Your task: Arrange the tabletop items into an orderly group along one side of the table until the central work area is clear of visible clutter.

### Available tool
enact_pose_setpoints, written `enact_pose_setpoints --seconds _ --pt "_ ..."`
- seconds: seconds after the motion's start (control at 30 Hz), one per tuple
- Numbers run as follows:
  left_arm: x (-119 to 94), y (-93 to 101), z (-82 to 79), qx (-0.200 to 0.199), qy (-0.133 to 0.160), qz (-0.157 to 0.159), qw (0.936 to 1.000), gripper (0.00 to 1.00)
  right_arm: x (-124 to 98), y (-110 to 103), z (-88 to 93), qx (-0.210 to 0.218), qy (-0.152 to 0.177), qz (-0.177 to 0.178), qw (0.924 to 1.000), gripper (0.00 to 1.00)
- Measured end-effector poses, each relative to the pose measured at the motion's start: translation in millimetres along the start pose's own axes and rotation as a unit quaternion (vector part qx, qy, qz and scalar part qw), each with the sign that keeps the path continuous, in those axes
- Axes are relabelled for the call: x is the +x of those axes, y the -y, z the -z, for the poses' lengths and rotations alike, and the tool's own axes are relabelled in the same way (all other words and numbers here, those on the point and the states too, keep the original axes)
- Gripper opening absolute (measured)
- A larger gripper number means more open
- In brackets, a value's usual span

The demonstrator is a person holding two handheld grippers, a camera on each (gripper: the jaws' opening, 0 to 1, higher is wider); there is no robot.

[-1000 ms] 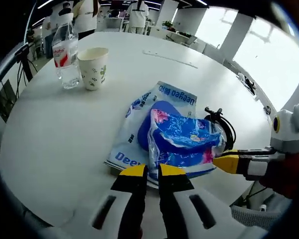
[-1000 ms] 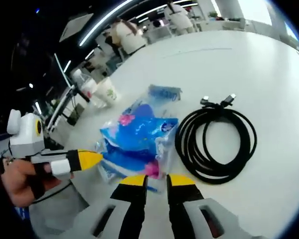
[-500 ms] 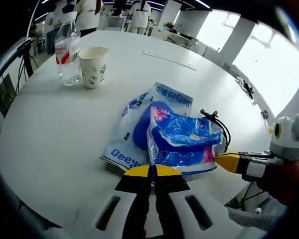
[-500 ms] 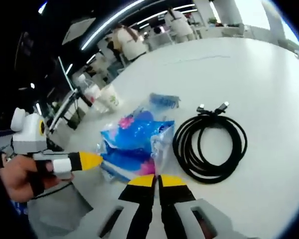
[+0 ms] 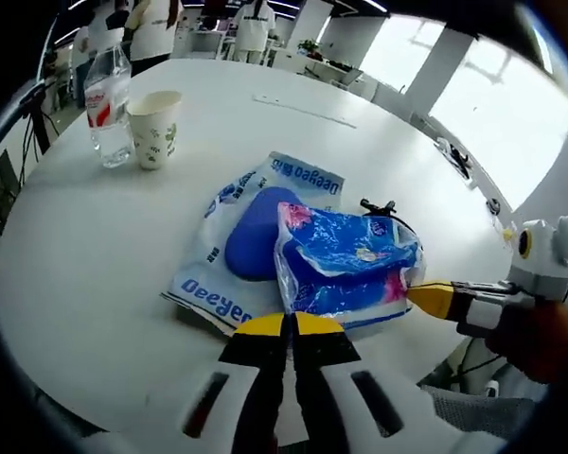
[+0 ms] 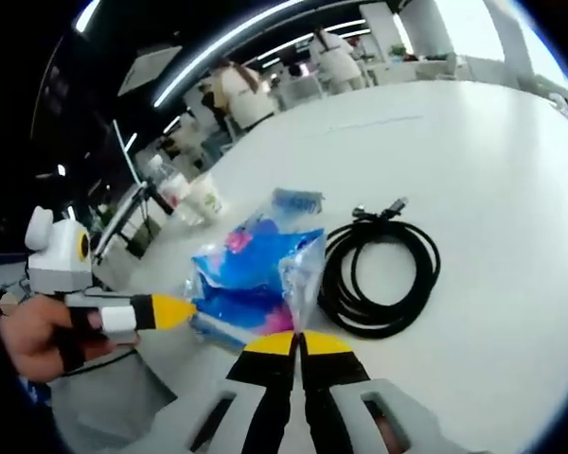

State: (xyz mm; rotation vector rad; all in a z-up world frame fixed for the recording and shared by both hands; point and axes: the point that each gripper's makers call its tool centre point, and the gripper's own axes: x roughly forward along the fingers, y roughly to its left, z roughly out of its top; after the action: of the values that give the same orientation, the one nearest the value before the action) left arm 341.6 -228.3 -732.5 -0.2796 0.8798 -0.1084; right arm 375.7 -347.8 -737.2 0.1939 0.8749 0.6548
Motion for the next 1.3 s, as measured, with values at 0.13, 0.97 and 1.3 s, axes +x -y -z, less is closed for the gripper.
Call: enact_pose_setpoints --seconds 0.13,0.97,1.3 --pt "1 7.3 10.3 0.019 -0.013 0.005 0.9997 0.0 1 6 0.4 0.005 0.001 0.005 1.0 0.0" --pt "3 23.8 6.0 0.08 -0.025 0.009 0.9964 0.0 -8 17 -0.7 0.022 0.016 -0.007 0.9996 0.0" --pt "11 30.3 -5.9 0.077 -0.02 0.006 0.9968 0.0 -13 26 -8.3 0.028 0.024 -0.013 0.9992 0.0"
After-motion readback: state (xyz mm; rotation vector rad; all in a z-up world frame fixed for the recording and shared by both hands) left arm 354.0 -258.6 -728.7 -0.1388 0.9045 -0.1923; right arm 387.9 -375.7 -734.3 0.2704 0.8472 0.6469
